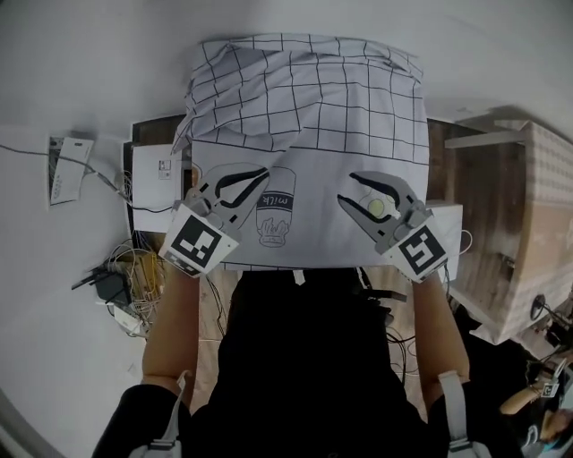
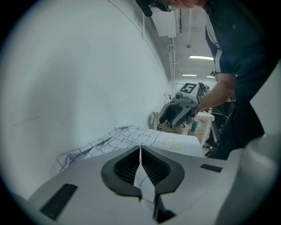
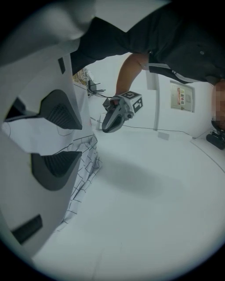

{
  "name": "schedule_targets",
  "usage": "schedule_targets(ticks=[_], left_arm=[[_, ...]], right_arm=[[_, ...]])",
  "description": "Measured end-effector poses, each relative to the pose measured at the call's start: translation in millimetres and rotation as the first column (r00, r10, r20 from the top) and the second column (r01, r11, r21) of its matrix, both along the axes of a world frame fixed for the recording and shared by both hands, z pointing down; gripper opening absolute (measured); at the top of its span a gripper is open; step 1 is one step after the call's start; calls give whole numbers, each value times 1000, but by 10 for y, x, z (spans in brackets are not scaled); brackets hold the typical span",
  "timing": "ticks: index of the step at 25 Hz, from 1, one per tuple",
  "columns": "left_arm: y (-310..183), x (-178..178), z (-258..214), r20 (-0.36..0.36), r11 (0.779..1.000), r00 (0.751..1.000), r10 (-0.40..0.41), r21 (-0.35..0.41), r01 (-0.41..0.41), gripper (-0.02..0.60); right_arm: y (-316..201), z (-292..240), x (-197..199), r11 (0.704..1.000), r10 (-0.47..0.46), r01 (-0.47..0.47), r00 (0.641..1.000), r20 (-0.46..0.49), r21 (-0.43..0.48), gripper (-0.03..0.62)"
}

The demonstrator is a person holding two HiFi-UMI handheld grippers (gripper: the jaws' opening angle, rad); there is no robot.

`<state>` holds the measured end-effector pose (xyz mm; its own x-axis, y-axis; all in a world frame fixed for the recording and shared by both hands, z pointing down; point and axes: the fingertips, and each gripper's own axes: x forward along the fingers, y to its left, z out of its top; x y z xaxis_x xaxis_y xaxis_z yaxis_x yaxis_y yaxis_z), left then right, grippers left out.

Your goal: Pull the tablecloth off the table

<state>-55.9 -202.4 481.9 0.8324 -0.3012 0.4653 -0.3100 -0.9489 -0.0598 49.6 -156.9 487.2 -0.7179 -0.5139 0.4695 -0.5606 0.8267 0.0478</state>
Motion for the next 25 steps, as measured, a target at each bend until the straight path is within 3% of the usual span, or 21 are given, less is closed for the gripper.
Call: schedule_targets(ticks=[4, 9, 25], left_arm=[[-101, 154, 257, 72, 999, 997, 30, 8, -31, 21], [-112, 319, 609, 115, 997, 991, 61, -46, -56, 69], [-254, 426, 1324, 242, 987, 965, 99, -148, -65, 243]], right_arm=[[-128, 219, 163, 1000, 16, -16, 1000, -15, -9, 175], [-265, 546, 299, 996, 50, -51, 999, -17, -79, 215], [-406, 1354, 372, 980, -21, -4, 992, -123, -199, 302]])
